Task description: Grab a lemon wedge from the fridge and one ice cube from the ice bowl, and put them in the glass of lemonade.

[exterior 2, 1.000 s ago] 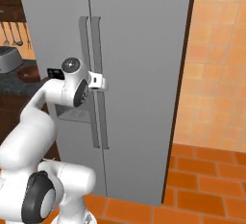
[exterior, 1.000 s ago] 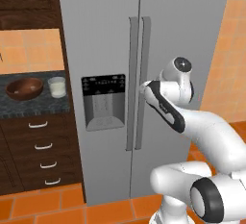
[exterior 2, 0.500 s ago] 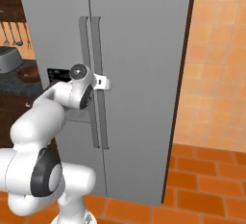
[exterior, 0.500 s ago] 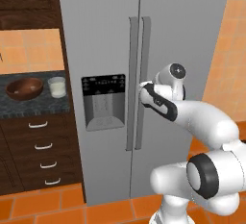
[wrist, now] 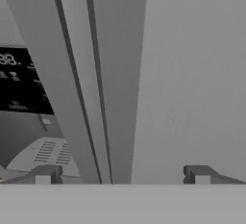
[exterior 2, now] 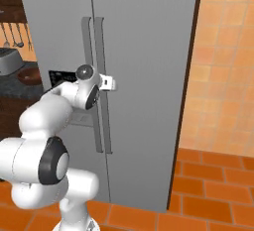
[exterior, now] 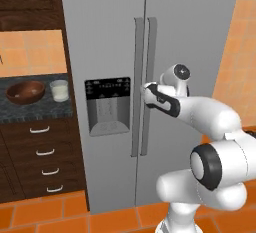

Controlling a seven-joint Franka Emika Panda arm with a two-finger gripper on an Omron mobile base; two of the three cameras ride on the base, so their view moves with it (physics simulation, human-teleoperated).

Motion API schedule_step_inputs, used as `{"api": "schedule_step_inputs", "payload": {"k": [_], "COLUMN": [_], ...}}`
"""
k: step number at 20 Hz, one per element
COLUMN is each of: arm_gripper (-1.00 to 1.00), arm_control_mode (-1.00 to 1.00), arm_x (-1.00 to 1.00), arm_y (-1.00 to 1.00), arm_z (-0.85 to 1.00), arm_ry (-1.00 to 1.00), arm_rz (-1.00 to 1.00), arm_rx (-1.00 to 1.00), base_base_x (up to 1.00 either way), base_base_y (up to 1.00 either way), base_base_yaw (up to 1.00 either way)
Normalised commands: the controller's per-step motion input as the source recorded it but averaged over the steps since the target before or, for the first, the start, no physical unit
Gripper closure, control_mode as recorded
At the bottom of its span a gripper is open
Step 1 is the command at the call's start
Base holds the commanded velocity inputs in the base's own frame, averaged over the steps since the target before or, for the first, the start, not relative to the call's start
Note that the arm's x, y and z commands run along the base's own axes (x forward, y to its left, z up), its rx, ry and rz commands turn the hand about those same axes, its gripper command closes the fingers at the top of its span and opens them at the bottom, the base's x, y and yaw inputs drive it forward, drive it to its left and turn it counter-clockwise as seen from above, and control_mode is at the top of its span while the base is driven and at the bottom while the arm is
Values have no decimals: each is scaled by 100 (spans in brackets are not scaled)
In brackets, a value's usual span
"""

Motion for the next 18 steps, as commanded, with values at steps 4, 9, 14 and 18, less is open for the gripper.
{"api": "schedule_step_inputs", "payload": {"k": [4,9,14,18], "arm_gripper": [-100,-100,-100,-100], "arm_control_mode": [-100,-100,-100,-100], "arm_x": [43,50,47,47], "arm_y": [0,0,0,0], "arm_z": [-14,-24,-19,-11], "arm_ry": [-5,-11,-9,-4], "arm_rz": [0,0,0,0], "arm_rx": [0,-2,0,0], "base_base_x": [0,0,0,0], "base_base_y": [0,0,0,0], "base_base_yaw": [0,0,0,0]}}
